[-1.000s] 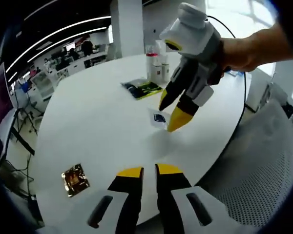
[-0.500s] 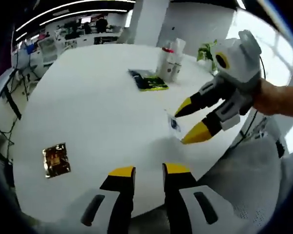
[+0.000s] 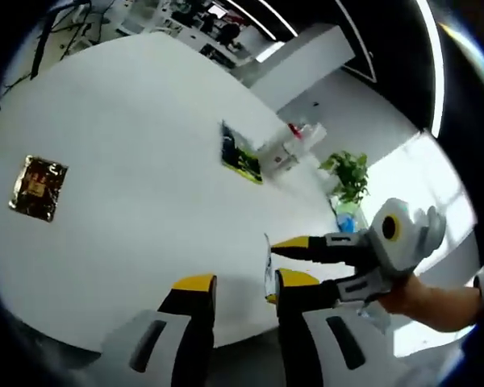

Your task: Arrange the skincare products in the storage area until every visible bottle or jar stands upright without overlapping.

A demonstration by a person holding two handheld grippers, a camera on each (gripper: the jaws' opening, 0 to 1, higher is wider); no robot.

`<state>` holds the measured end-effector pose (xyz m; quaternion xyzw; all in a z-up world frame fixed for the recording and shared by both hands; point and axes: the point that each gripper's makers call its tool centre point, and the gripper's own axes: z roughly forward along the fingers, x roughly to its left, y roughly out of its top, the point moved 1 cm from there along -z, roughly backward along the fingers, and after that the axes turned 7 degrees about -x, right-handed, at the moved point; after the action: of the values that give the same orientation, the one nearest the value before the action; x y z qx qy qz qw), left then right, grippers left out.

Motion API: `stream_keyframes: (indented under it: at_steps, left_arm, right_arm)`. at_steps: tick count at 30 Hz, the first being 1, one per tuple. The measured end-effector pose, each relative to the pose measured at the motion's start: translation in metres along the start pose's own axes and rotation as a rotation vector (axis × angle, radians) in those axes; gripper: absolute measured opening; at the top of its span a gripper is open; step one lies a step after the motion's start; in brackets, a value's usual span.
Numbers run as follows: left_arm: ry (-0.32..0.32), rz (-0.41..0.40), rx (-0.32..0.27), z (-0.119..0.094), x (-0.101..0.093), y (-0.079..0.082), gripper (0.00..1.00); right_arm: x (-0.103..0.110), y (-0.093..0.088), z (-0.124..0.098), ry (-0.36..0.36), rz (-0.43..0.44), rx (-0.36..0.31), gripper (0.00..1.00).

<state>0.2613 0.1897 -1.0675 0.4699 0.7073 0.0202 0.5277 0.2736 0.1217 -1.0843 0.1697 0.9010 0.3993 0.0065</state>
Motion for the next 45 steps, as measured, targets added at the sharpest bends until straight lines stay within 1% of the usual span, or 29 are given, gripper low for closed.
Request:
stream_keyframes:
  at_steps: [2,4,5,10,11,14,15,16,17,19,21,23,26,32,33,35,37,41,45]
  left_arm:
    - [-0.012,-0.014,0.004,0.001,0.001,0.001,0.25]
    - [-0.025,-0.062,0.003,0.002,0.0,0.001,0.25]
    - [-0.034,-0.075,-0.005,0.002,-0.001,0.002,0.25]
    - [-0.063,-0.086,-0.008,0.002,-0.005,0.001,0.25]
    - [-0.067,-0.093,-0.007,0.003,-0.005,0.0,0.25]
    - [-0.08,-0.102,0.0,0.005,-0.005,-0.002,0.25]
    - [-0.083,-0.098,0.006,0.006,-0.003,-0.002,0.25]
    - [-0.079,-0.103,0.009,0.007,-0.001,-0.003,0.25]
    - [-0.081,-0.124,0.004,0.006,0.0,-0.002,0.25]
    - [-0.096,-0.153,-0.015,0.006,-0.002,0.001,0.25]
    - [-0.095,-0.161,-0.024,0.006,-0.001,0.002,0.25]
    - [-0.102,-0.171,-0.031,0.005,-0.002,0.003,0.25]
    - [-0.12,-0.207,-0.055,0.005,-0.003,0.007,0.27]
    - [-0.126,-0.226,-0.068,0.006,-0.003,0.009,0.32]
    - [-0.138,-0.232,-0.069,0.006,-0.005,0.009,0.32]
    - [-0.167,-0.252,-0.058,0.008,-0.009,0.006,0.31]
    - [-0.171,-0.264,-0.039,0.01,-0.01,0.002,0.31]
    - [-0.182,-0.252,-0.006,0.013,-0.013,-0.005,0.29]
    - [-0.18,-0.241,0.007,0.013,-0.013,-0.007,0.27]
  right_arm:
    - [0.0,-0.001,-0.001,-0.004,-0.01,0.005,0.37]
    - [-0.001,0.001,-0.003,-0.017,-0.037,0.001,0.37]
    - [0.001,0.003,-0.005,-0.015,-0.037,-0.005,0.37]
    - [0.003,0.011,-0.01,-0.029,-0.095,-0.023,0.37]
    - [0.003,0.013,-0.011,-0.03,-0.127,-0.03,0.37]
    - [0.005,0.017,-0.014,-0.032,-0.17,-0.025,0.37]
    - [0.005,0.019,-0.015,-0.034,-0.223,-0.023,0.37]
    - [0.005,0.02,-0.016,-0.034,-0.236,-0.023,0.37]
    - [0.006,0.022,-0.017,-0.03,-0.272,-0.022,0.37]
    - [0.006,0.024,-0.019,-0.032,-0.263,-0.032,0.37]
    - [0.005,0.027,-0.019,-0.035,-0.266,-0.044,0.36]
    - [0.004,0.026,-0.018,-0.034,-0.271,-0.036,0.36]
    - [0.005,0.026,-0.017,-0.027,-0.275,-0.035,0.37]
    - [0.01,0.028,-0.017,-0.01,-0.299,-0.052,0.36]
    - [0.012,0.028,-0.017,-0.005,-0.298,-0.056,0.37]
    - [0.014,0.027,-0.016,-0.002,-0.309,-0.057,0.37]
    - [0.016,0.027,-0.016,0.005,-0.316,-0.063,0.37]
    - [0.018,0.028,-0.018,0.008,-0.324,-0.076,0.37]
    - [0.019,0.027,-0.019,0.004,-0.344,-0.071,0.37]
